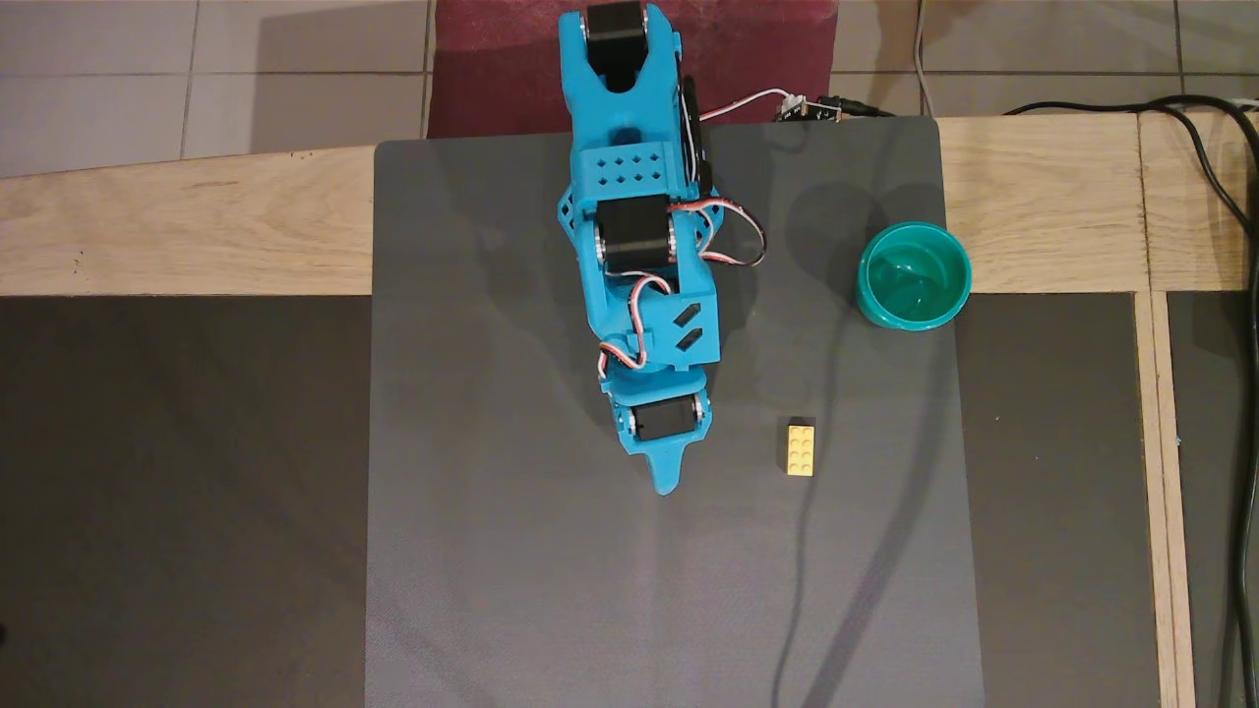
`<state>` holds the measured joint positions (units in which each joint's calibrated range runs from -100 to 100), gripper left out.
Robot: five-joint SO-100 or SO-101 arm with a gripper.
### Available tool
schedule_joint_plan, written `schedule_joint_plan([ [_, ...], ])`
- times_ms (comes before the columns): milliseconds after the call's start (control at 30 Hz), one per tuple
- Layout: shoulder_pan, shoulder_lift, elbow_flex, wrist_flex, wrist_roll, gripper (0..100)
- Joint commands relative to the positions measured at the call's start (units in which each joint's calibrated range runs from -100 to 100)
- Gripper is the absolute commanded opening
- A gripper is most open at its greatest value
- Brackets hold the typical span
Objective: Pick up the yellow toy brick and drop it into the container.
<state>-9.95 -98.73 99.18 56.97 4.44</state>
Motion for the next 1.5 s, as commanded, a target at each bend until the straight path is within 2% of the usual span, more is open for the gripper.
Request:
schedule_joint_plan([
  [0, -1.77, 0.16, -10.38, 9.62, 9.57, 0],
  [267, -16.63, 5.22, -24.18, 17.17, 13.12, 0],
  [600, -23.05, 46.28, -45.48, 18.15, 13.91, 0],
  [733, -25.14, 62.47, -49.64, 17.97, 19.19, 0],
  [800, -29.08, 66.26, -49.73, 17.35, 19.45, 0],
  [967, -32.64, 69.05, -49.73, 15.93, 18.77, 0],
  [1467, -31.02, 69.8, -49.73, 9.71, 20.23, 0],
])
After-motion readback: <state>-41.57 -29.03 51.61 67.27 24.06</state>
